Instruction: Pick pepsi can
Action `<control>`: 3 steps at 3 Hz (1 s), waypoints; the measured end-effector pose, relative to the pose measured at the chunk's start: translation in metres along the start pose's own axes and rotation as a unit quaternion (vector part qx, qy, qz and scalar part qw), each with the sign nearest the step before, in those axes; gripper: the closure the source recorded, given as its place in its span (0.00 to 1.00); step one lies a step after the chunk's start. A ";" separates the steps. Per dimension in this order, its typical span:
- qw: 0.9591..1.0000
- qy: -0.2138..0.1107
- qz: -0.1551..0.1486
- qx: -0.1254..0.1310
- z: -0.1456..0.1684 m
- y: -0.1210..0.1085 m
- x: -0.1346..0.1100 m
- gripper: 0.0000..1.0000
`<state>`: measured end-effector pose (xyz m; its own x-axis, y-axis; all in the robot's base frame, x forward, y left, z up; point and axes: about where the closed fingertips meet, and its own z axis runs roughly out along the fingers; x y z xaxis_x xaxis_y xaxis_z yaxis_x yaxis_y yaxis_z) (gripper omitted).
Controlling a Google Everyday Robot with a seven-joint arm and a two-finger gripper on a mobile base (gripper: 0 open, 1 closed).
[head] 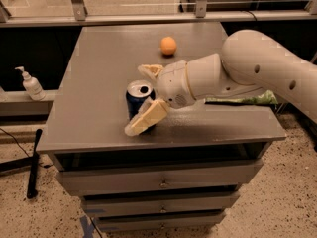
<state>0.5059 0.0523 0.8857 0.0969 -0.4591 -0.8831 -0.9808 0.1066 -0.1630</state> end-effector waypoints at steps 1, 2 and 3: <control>1.000 -0.008 0.011 0.010 -0.005 -0.011 0.008 0.17; 0.999 -0.016 0.025 0.017 -0.013 -0.014 0.015 0.41; 0.999 -0.024 0.036 0.027 -0.024 -0.019 0.015 0.64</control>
Offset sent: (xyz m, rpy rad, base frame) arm 0.0182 -0.0375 -0.0091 0.0692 0.0491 -0.0827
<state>0.5217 0.0222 0.8858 0.0365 -0.4061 -0.9131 -0.9750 0.1860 -0.1217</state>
